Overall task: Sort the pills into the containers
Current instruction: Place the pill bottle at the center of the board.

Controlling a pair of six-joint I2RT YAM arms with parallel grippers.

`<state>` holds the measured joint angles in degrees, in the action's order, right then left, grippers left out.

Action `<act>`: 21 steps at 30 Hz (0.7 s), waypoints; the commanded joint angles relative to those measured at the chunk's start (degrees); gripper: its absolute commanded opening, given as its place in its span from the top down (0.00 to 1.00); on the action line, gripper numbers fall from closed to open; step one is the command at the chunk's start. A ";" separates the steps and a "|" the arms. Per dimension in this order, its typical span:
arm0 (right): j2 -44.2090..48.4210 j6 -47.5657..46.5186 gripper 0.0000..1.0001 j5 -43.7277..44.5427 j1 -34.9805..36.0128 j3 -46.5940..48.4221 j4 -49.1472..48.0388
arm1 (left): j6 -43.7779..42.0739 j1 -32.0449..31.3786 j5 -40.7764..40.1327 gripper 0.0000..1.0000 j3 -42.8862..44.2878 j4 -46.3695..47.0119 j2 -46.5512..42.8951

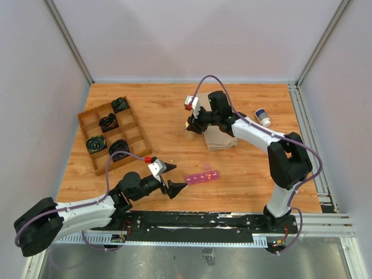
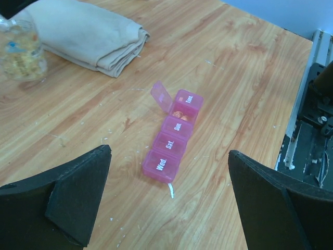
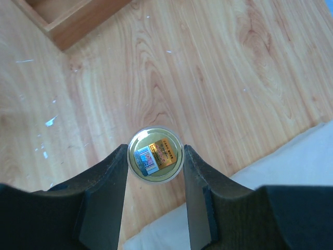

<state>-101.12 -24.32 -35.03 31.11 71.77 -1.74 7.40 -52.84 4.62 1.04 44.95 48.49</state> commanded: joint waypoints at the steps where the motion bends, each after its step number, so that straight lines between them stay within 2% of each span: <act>1: -4.10 -2.58 0.77 6.61 1.85 6.49 2.32 | -2.47 0.30 2.32 0.02 -1.48 3.83 0.06; 7: -8.49 -2.91 0.74 9.28 2.02 10.07 4.75 | -4.20 0.28 3.63 0.03 -2.10 6.20 2.23; 13: -7.93 -2.02 0.55 5.05 2.02 9.98 8.21 | -7.19 0.24 3.94 0.06 -0.92 8.31 6.89; 21: 1.96 -0.67 0.24 -0.67 0.50 6.00 11.30 | -10.72 0.02 5.14 0.08 1.22 10.81 12.87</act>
<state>-106.13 -25.56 -30.79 32.47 79.22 7.55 -0.14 -52.84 8.49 0.62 51.20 59.66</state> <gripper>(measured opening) 0.714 0.924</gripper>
